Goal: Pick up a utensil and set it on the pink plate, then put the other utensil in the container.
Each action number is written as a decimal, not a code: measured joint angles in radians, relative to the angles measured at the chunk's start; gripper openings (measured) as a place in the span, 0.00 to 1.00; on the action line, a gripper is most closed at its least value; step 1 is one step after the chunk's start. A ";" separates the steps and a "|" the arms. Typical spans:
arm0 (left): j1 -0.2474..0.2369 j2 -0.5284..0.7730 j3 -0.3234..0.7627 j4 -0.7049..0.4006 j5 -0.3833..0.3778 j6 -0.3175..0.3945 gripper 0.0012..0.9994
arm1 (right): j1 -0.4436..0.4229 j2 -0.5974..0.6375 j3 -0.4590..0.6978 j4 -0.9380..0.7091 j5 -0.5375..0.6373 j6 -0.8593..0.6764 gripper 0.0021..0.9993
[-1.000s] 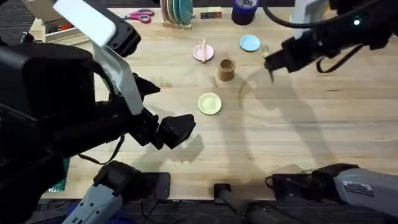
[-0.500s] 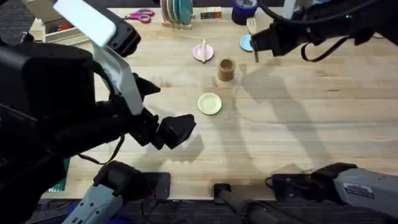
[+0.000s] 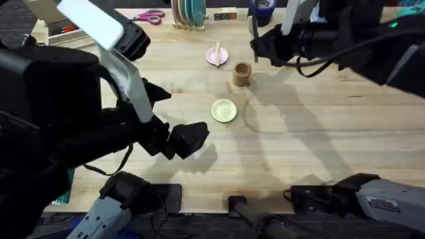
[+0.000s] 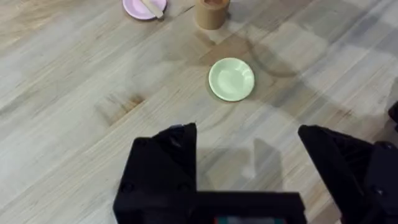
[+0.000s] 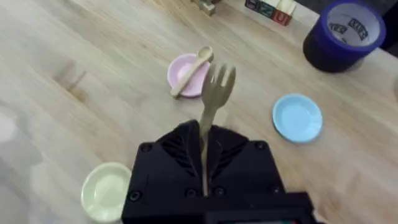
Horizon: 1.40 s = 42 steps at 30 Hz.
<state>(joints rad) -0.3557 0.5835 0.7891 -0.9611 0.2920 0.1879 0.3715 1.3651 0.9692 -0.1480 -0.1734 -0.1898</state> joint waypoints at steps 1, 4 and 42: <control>0.000 0.000 0.000 0.000 0.000 0.000 1.00 | 0.004 0.000 -0.017 0.034 0.000 0.000 0.03; 0.000 0.000 0.000 0.000 0.000 0.000 1.00 | 0.018 0.000 -0.065 0.129 0.000 0.000 0.03; 0.000 0.000 0.000 0.000 0.000 0.000 1.00 | 0.056 0.216 -0.327 0.709 0.064 -0.058 0.03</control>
<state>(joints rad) -0.3557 0.5835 0.7891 -0.9611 0.2920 0.1879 0.4271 1.5816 0.6422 0.5612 -0.1089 -0.2478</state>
